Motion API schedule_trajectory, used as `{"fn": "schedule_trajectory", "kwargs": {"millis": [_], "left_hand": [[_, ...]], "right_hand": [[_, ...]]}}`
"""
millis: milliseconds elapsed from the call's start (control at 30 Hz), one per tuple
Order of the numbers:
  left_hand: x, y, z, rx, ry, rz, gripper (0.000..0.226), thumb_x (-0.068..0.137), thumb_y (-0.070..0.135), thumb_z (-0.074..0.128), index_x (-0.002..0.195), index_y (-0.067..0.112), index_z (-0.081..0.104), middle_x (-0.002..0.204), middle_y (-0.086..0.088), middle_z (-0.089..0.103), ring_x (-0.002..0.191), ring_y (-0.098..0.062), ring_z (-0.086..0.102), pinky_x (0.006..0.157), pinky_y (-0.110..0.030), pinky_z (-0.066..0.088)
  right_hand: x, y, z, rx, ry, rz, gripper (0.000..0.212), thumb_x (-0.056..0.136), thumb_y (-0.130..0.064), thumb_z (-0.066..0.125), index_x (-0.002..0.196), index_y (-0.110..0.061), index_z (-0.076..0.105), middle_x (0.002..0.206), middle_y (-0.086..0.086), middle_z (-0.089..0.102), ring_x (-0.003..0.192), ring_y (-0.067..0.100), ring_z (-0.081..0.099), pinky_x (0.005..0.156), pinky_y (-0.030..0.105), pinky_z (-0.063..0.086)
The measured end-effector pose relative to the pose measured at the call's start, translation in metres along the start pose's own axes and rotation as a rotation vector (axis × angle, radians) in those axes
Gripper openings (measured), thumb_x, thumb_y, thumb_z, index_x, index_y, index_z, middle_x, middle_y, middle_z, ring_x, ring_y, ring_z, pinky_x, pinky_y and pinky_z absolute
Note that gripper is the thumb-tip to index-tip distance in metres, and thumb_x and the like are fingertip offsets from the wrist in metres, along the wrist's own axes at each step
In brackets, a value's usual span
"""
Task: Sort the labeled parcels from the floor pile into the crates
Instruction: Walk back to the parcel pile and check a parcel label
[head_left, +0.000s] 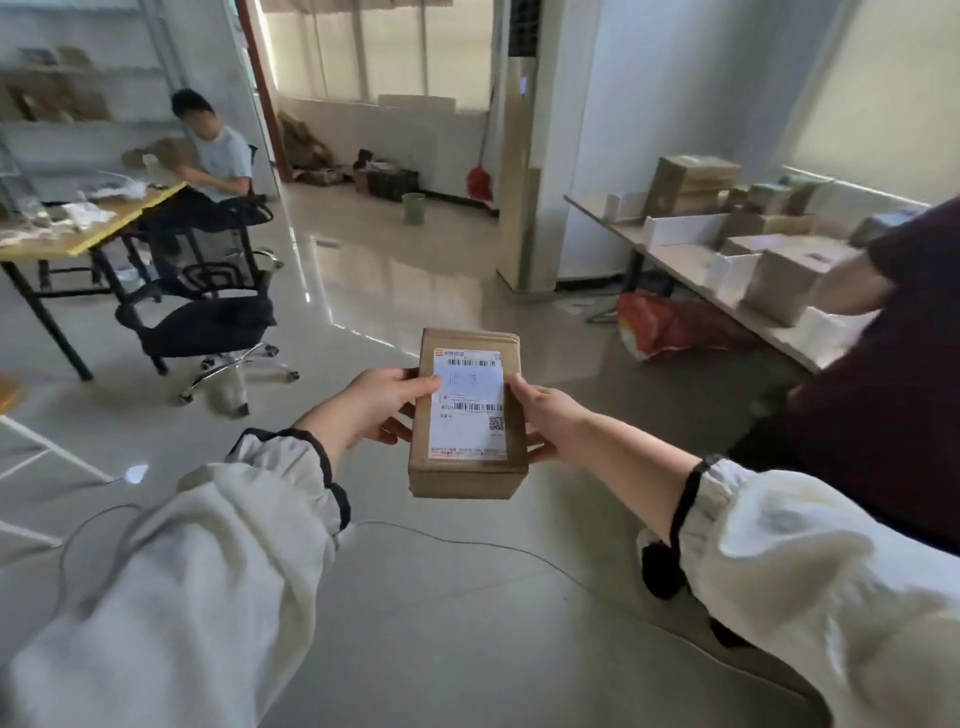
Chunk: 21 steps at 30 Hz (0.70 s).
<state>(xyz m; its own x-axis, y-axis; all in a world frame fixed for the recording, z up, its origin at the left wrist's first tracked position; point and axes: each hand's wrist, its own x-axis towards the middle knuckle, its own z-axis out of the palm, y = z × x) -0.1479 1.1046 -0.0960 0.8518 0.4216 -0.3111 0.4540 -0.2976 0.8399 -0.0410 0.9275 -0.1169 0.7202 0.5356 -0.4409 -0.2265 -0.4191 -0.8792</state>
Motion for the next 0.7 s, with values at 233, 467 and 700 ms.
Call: {"fn": "schedule_trajectory", "kwargs": {"millis": [233, 467, 700], "left_hand": [[0.033, 0.108, 0.144, 0.060, -0.248, 0.187, 0.022, 0.090, 0.044, 0.057, 0.087, 0.023, 0.061, 0.080, -0.003, 0.065, 0.060, -0.020, 0.061, 0.062, -0.028, 0.046], [0.032, 0.180, 0.265, 0.093, -0.567, 0.360, 0.030, 0.087, 0.043, 0.062, 0.111, 0.024, 0.064, 0.086, -0.001, 0.071, 0.067, -0.022, 0.069, 0.074, -0.038, 0.055], [-0.032, 0.217, 0.384, 0.270, -0.890, 0.520, 0.048, 0.087, 0.048, 0.060, 0.129, 0.025, 0.052, 0.085, 0.004, 0.066, 0.070, -0.017, 0.067, 0.079, -0.036, 0.055]], "right_hand": [[-0.052, 0.039, -0.163, 0.127, 0.341, 0.036, 0.043, 0.096, -0.055, 0.034, 0.111, -0.022, 0.058, 0.083, 0.001, 0.067, 0.062, 0.019, 0.064, 0.058, 0.030, 0.057], [-0.132, 0.089, -0.252, 0.327, 0.705, 0.098, 0.050, 0.093, -0.058, 0.039, 0.128, -0.024, 0.053, 0.114, 0.004, 0.065, 0.095, 0.029, 0.067, 0.074, 0.039, 0.058], [-0.249, 0.162, -0.268, 0.549, 1.092, 0.156, 0.043, 0.096, -0.053, 0.038, 0.121, -0.022, 0.055, 0.099, 0.003, 0.069, 0.088, 0.024, 0.067, 0.080, 0.042, 0.057]]}}
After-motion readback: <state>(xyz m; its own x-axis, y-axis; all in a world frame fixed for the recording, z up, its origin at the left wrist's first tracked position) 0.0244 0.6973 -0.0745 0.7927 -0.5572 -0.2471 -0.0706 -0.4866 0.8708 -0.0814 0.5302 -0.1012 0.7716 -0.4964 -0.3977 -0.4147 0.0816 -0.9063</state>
